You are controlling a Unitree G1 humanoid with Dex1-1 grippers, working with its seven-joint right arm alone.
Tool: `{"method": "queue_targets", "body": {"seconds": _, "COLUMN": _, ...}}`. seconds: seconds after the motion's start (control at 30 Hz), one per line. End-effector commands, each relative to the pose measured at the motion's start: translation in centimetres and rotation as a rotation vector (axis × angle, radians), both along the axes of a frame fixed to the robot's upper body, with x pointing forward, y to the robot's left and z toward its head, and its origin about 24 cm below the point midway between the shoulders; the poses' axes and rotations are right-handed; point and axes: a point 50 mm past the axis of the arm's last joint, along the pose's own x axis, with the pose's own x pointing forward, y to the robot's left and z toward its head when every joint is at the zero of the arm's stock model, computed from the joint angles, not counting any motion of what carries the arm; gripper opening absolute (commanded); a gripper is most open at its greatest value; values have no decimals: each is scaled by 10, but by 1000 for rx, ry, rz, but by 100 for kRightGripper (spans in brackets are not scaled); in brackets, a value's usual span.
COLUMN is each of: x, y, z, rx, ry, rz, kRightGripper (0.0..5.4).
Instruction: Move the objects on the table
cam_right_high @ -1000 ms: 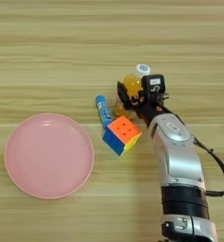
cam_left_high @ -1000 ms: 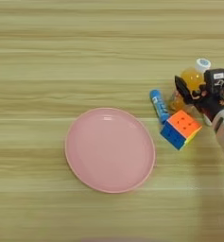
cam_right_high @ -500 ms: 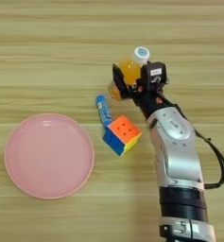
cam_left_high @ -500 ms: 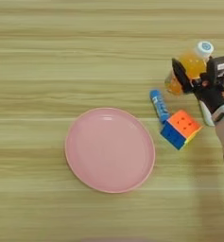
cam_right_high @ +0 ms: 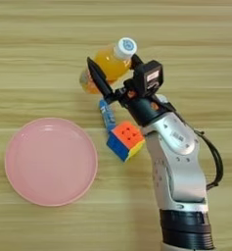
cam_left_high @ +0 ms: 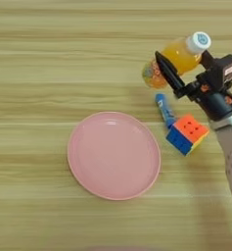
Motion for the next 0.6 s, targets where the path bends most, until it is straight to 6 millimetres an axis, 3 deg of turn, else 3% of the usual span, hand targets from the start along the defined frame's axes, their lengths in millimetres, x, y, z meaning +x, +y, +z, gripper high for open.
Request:
{"method": "queue_targets", "body": {"seconds": 0.03, "x": -12, "y": 11, "z": 23, "rx": 10, "ry": -68, "rz": 166, "kRightGripper": 353}}
{"method": "queue_targets", "body": {"seconds": 0.37, "x": -47, "y": 34, "z": -1, "rx": -82, "ry": 121, "rz": 528, "kRightGripper": 353}}
{"method": "queue_targets", "body": {"seconds": 0.6, "x": -55, "y": 41, "z": -19, "rx": -225, "ry": 196, "rz": 584, "kRightGripper": 352}}
